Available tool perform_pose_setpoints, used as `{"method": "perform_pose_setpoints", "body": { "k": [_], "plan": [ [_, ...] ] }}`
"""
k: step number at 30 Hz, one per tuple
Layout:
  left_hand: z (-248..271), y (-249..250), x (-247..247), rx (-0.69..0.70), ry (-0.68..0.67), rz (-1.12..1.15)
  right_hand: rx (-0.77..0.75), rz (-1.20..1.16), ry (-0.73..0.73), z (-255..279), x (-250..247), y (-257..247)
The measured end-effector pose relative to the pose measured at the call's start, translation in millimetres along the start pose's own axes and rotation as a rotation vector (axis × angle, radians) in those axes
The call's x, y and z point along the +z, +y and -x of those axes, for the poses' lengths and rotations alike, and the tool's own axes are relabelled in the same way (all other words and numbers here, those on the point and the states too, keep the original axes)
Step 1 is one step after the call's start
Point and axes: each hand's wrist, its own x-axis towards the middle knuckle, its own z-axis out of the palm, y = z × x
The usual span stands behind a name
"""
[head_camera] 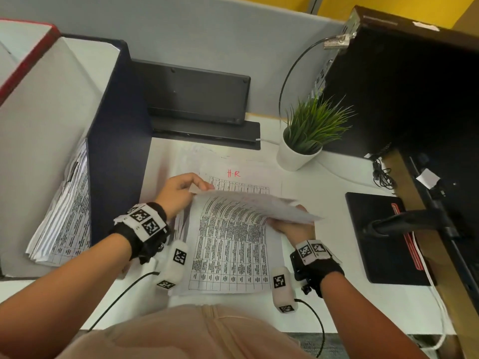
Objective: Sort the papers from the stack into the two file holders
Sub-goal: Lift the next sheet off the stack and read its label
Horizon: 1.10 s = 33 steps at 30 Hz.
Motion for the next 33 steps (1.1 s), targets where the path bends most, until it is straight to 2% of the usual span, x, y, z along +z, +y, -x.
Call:
{"method": "perform_pose_setpoints", "body": {
  "k": [1,3,6,9,11,13,17,20,22,26,29,33],
  "plan": [
    [0.0,1.6,-0.1,-0.007,-0.017,0.013,-0.042,-0.086,-0.026,-2.1,0.6,3.6],
    [-0.2,4.4,-0.2,-0.044,-0.028,0.037,-0.22,-0.271,-0.112,-0.8,-5.3,9.5],
    [-2.2,10.8,1.1,-0.152,-0.006,0.081,-0.255,-0.082,-0.218,0.6,-10.2,9.0],
    [-6.9,15.7,2.8,-0.273,0.139,0.153,-0.229,-0.205,-0.192,2.2,-10.4,15.2],
    [-13.3,16.3,1.5,-0.351,0.234,0.051,-0.337,-0.302,-0.171,4.3,-11.3,20.0],
    [-17.8,17.4,-1.6,-0.43,0.266,-0.11,-0.332,-0.392,-0.172,4.4,-11.4,22.7],
    [-22.1,20.2,-3.2,-0.534,0.14,-0.284,-0.387,-0.307,-0.184,-3.8,-9.5,31.1],
    [-22.8,21.0,-1.2,-0.573,0.048,-0.246,-0.411,-0.272,-0.186,-5.3,-10.8,32.1],
    [-22.3,21.4,1.3,-0.55,0.023,-0.339,-0.392,-0.279,-0.194,-5.3,-10.5,31.0],
    [-22.9,17.1,8.4,-0.359,0.155,-0.453,-0.345,-0.326,-0.183,-1.8,-10.1,25.8],
    [-19.3,10.8,7.3,-0.279,0.131,-0.52,-0.256,-0.499,-0.22,-1.8,-10.0,21.0],
    [-13.4,1.5,3.4,-0.171,0.145,-0.404,-0.207,-0.618,-0.231,-1.4,-10.8,20.6]
  ]
}}
